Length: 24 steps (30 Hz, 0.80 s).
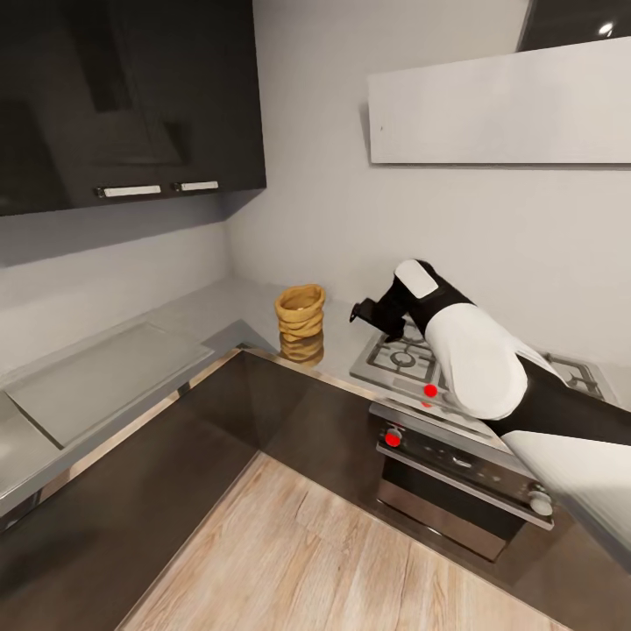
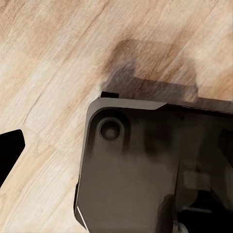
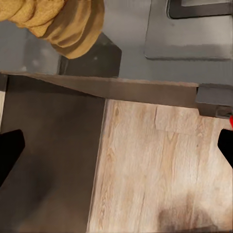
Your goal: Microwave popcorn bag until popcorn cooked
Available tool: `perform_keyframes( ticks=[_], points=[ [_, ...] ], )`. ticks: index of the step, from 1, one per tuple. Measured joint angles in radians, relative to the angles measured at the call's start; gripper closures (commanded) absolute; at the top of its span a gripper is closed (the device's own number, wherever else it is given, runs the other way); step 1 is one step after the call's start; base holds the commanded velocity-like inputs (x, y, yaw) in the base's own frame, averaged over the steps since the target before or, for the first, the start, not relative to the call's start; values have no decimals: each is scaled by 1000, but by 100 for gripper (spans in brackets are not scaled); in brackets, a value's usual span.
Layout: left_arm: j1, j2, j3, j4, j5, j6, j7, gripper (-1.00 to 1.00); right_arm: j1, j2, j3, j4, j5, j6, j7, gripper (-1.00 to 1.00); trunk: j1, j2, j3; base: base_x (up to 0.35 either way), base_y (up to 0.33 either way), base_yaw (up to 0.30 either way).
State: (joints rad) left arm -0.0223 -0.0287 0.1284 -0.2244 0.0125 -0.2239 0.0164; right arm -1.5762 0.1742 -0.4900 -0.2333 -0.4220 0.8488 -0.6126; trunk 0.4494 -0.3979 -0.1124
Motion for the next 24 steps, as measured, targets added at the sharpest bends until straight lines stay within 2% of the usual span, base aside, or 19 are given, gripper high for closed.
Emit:
perform_keyframes(
  ticks=[6,16,21,24],
  points=[
    [0,0,-2,0,0,0,0,-100,1,0,0,5,-13,-12,-18,-100,0,0,0,0,14,0],
    [0,0,0,0,0,0,-2,-100,1,0,0,6,-13,-9,-27,-100,0,0,0,0,312,0],
    [0,0,2,0,-1,0,-2,-100,-11,0,0,5,-14,-10,-31,-100,0,0,0,0,87,0],
    [0,0,3,0,-1,0,-2,-100,-38,0,0,5,-14,-10,-70,-100,0,0,0,0,10,0]
  ],
)
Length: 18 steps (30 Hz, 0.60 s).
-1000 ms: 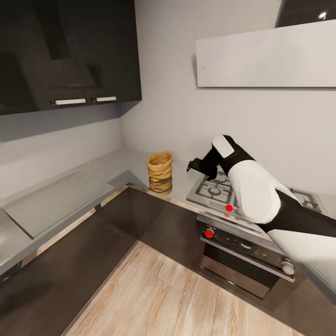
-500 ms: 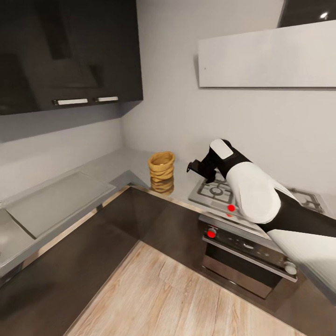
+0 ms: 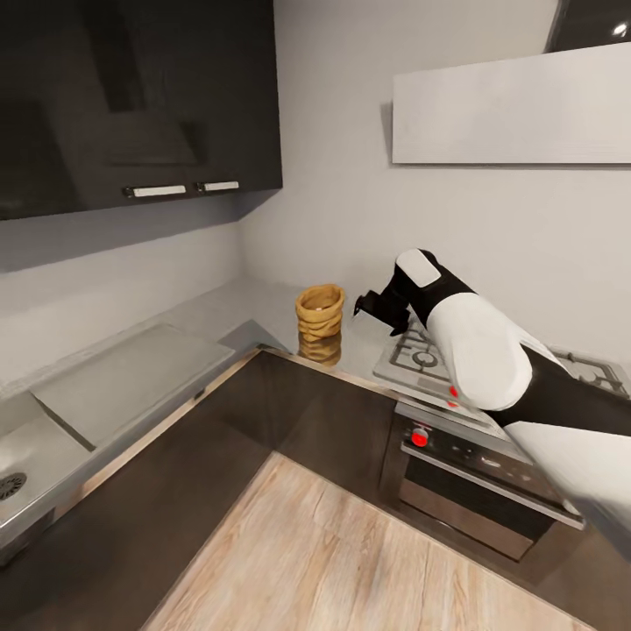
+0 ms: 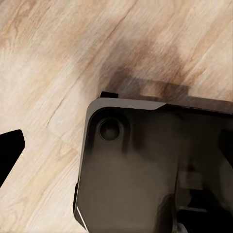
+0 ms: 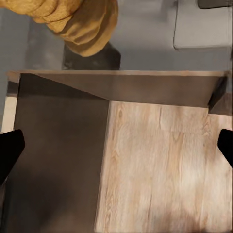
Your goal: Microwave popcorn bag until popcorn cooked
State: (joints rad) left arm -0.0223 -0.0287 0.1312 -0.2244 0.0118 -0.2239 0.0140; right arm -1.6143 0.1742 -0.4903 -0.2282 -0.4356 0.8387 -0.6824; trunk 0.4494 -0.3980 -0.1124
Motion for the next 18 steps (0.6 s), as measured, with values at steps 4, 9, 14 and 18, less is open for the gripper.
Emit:
perform_keyframes(
  ticks=[4,9,14,18],
  points=[
    [0,0,-2,0,1,0,1,-100,-16,0,0,0,-4,0,-38,-100,-1,0,0,151,2,0],
    [-4,0,-2,0,1,0,2,-100,-18,0,0,0,-5,0,-50,-100,0,0,0,226,0,0],
    [-5,0,-3,0,0,0,2,-100,-16,0,-1,2,-5,1,-52,-100,0,0,0,28,0,0],
    [-5,1,-1,0,1,0,2,-100,-16,0,0,3,-5,2,-52,-100,0,0,0,73,163,0]
  ],
)
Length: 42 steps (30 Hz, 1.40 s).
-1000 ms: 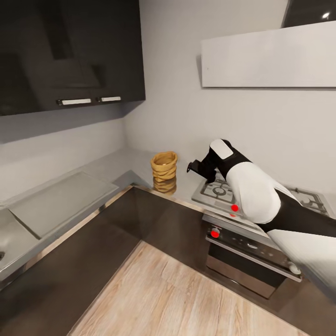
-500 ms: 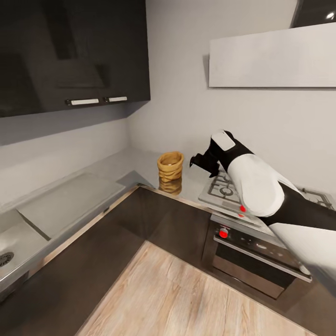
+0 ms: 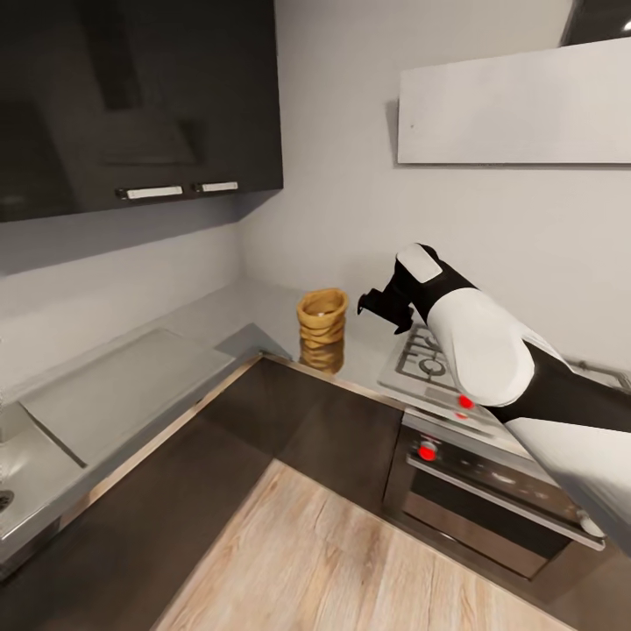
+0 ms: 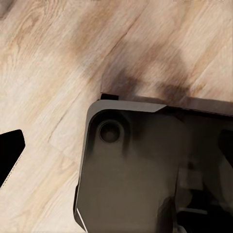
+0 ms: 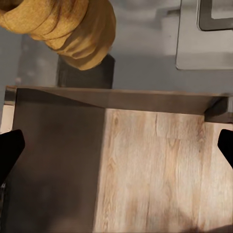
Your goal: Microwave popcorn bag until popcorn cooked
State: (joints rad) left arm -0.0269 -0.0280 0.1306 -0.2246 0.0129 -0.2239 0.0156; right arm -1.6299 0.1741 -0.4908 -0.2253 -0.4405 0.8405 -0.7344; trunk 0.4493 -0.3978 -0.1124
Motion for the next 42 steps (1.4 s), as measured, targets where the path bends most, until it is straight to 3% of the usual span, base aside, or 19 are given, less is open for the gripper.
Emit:
perform_keyframes(
  ticks=[7,19,26,42],
  points=[
    [0,0,2,0,-1,0,-1,-100,0,0,0,0,0,1,0,-100,0,0,0,75,113,0],
    [0,2,3,0,0,0,-1,-100,0,0,0,0,0,2,0,-100,0,0,0,298,71,0],
    [3,1,1,0,-1,0,-2,-100,0,0,0,0,0,4,0,-100,0,0,0,48,11,0],
    [2,0,0,0,-2,0,-1,-100,0,0,0,0,0,4,0,-100,0,0,0,255,0,0]
  ],
)
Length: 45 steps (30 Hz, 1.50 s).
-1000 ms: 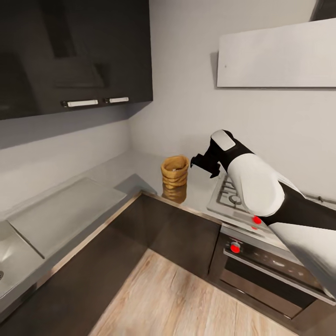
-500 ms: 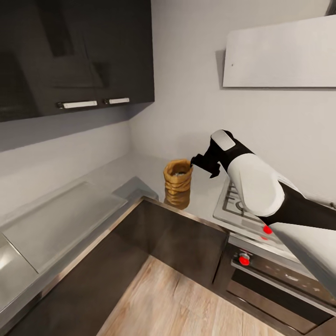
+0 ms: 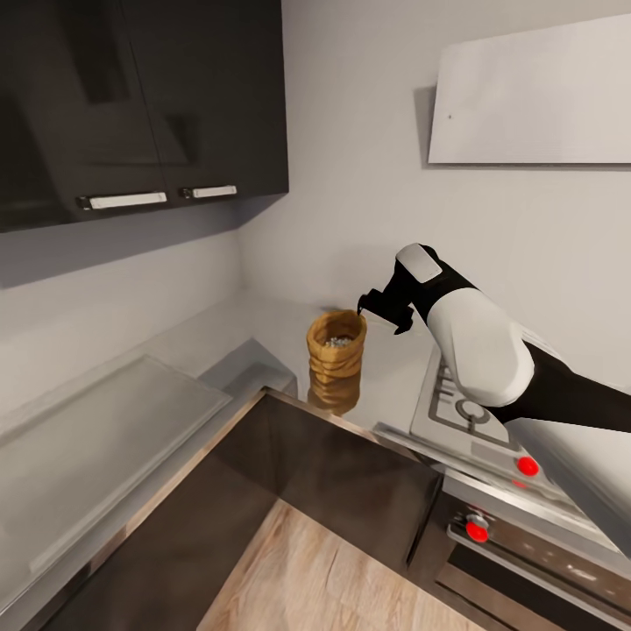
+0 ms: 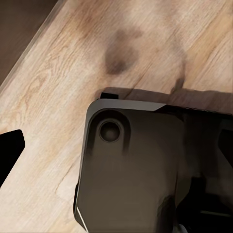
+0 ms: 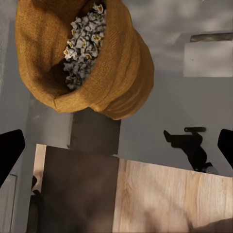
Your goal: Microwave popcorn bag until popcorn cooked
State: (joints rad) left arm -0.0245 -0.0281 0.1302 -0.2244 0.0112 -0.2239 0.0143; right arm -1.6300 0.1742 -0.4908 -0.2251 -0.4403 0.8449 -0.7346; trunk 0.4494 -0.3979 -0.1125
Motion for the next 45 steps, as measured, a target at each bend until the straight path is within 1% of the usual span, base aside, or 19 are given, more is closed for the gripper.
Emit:
perform_keyframes(
  ticks=[5,13,17,23,30,33,37,40,42,45],
  points=[
    [1,-1,-1,0,0,0,1,-100,0,0,0,0,0,0,0,-100,0,0,0,102,-14,0],
    [-2,-1,-1,2,0,1,5,-100,0,0,0,0,0,0,0,-100,0,0,0,311,-65,0],
    [0,-2,-8,1,-1,2,2,-100,0,0,0,0,0,0,1,-100,0,0,0,58,-12,0],
    [1,-2,-9,1,-1,2,2,-100,0,0,0,0,0,0,1,-100,0,0,0,19,-1,0],
    [1,-2,-2,2,-1,2,3,-100,5,0,-1,0,0,-1,0,-100,0,0,0,290,-68,0],
    [1,-2,-6,2,-1,2,2,-100,8,0,-2,0,0,-1,1,-100,0,0,0,91,-23,0],
    [1,-2,-9,2,-1,2,2,-100,16,0,-3,1,0,-2,0,-100,0,0,0,12,-3,0],
    [1,-2,-9,1,-2,2,2,-100,32,0,-4,34,0,-7,0,-100,0,0,0,1,0,0],
    [1,-2,-10,1,-3,2,2,-100,45,0,-4,58,0,-25,0,-100,0,0,0,0,0,0],
    [1,-3,-11,1,-4,2,1,-100,66,0,-4,69,1,-54,-2,-100,0,0,0,0,0,0]
  ],
)
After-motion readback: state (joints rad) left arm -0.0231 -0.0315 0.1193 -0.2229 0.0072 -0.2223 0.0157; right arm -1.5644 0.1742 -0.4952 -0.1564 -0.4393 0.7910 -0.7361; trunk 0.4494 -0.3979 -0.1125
